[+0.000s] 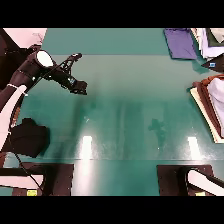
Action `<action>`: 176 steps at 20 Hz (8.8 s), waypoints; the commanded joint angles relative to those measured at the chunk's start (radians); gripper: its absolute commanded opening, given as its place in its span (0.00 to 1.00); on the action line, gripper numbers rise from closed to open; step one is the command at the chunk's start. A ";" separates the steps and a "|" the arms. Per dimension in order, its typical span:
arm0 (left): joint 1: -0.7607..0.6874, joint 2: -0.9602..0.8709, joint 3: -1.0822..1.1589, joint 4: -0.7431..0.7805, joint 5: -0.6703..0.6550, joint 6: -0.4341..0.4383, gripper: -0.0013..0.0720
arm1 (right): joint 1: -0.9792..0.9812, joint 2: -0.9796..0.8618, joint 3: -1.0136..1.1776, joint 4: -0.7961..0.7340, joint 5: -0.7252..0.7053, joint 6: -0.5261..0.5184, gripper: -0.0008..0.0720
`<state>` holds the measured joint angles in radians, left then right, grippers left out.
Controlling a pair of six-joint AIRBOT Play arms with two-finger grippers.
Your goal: Fold the shirts.
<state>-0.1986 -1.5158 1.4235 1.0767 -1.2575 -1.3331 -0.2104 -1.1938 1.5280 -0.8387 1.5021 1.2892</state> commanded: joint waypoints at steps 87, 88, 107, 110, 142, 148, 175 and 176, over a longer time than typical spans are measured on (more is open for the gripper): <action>0.081 0.030 0.216 0.313 0.015 -0.020 0.06 | 0.273 0.083 -0.469 0.085 -0.136 0.001 0.18; 0.081 0.065 0.216 0.339 0.005 -0.020 0.06 | 0.341 0.079 -0.539 0.084 -0.179 0.001 0.52; 0.081 0.131 0.215 0.322 -0.058 -0.028 0.06 | 0.581 -0.246 -0.575 0.076 -0.504 -0.030 0.62; 0.081 0.131 0.215 0.322 -0.059 -0.028 0.06 | 0.595 -0.288 -0.573 0.080 -0.496 -0.041 0.62; 0.081 0.792 0.323 0.037 -0.053 0.030 0.06 | 0.247 0.108 0.467 -0.262 -0.104 0.096 0.04; 0.081 0.586 -0.107 0.009 -0.107 0.033 0.06 | 0.318 -0.191 0.480 -0.264 0.146 0.135 0.04; 0.269 0.196 -0.364 -0.329 0.200 0.295 0.77 | 0.287 -0.577 0.481 -0.264 0.089 0.154 0.04; 0.269 0.196 -0.377 -0.329 0.202 0.295 0.77 | 0.287 -0.577 0.481 -0.264 0.089 0.154 0.04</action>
<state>0.0658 -1.3190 1.1034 0.8520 -1.0851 -1.0889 0.0723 -1.7699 2.0083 -1.1023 1.5879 1.4429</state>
